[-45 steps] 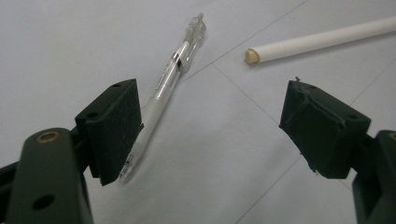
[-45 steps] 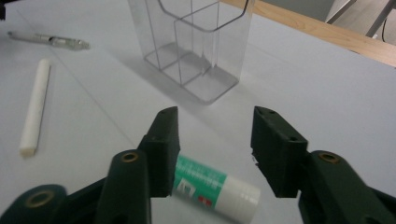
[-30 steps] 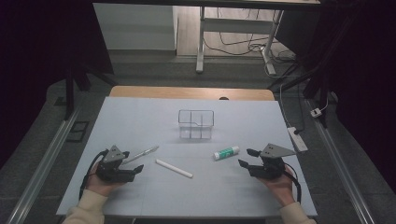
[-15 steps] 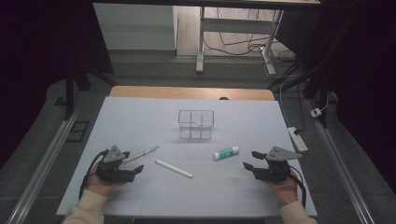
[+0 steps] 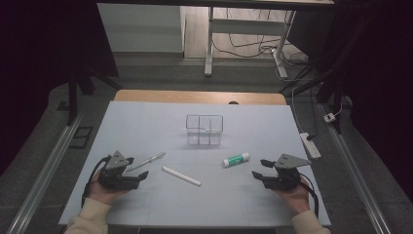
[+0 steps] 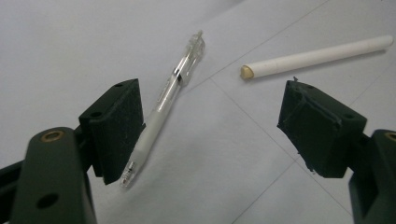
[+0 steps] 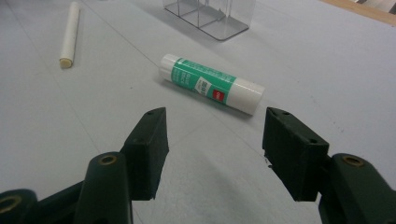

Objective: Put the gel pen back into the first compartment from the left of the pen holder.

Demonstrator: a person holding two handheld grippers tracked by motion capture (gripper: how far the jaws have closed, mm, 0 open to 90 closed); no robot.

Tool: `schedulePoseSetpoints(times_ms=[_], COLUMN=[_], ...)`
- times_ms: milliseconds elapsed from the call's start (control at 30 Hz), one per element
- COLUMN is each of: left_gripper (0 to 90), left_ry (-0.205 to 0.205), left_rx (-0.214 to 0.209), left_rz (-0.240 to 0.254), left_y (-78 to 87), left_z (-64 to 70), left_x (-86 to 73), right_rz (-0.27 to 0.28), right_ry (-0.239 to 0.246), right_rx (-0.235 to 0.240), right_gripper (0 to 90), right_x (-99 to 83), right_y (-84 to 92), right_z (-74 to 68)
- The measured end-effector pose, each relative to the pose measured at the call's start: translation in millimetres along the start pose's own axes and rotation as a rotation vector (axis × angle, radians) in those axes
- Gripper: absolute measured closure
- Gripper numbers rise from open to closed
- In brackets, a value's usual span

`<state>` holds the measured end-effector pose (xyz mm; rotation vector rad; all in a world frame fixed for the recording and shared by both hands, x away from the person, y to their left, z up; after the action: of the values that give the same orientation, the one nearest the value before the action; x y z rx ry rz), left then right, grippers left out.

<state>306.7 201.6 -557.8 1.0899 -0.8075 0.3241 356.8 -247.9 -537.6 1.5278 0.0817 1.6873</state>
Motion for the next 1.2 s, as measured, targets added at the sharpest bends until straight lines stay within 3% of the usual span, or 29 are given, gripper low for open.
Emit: schedulePoseSetpoints(times_ms=[300, 433, 767, 1100, 1200], left_gripper=[24.1, 25.4, 28.9, 31.8, 35.3], left_ry=[-0.022, -0.053, -0.064, -0.082, -0.086], left_rx=[0.032, 0.047, 0.065, 0.055, 0.042], left_rz=[-0.029, -0.094, -0.249, -0.343, -0.359], left_y=[9.8, 6.8, -12.0, -26.0, -30.3], left_z=[1.7, -4.0, -25.9, -35.1, -36.7], left_x=[12.1, 18.2, 18.9, 19.9, 20.3], right_rz=[-0.002, 0.003, -0.036, -0.039, -0.016], right_ry=[-0.001, -0.001, 0.005, 0.005, -0.025], right_rx=[-0.008, -0.017, -0.014, -0.010, 0.004], right_gripper=[39.4, 39.3, 39.1, 39.1, 39.1], right_x=[0.1, -0.4, -5.3, -6.1, -3.7], right_y=[0.3, 1.8, -2.2, -3.8, -2.6], right_z=[1.9, 3.9, 2.7, 2.2, 1.3])
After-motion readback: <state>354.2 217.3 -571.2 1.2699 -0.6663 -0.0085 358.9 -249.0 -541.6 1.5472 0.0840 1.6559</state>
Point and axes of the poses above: each handheld gripper's, and its own axes: y roughly backward along the jaws, x roughly out of its top, z roughly to its right, the point moved 7 cm from there along -y, roughly forward along the jaws, and after that the axes turned 15 degrees about y, right-handed, at the moved point
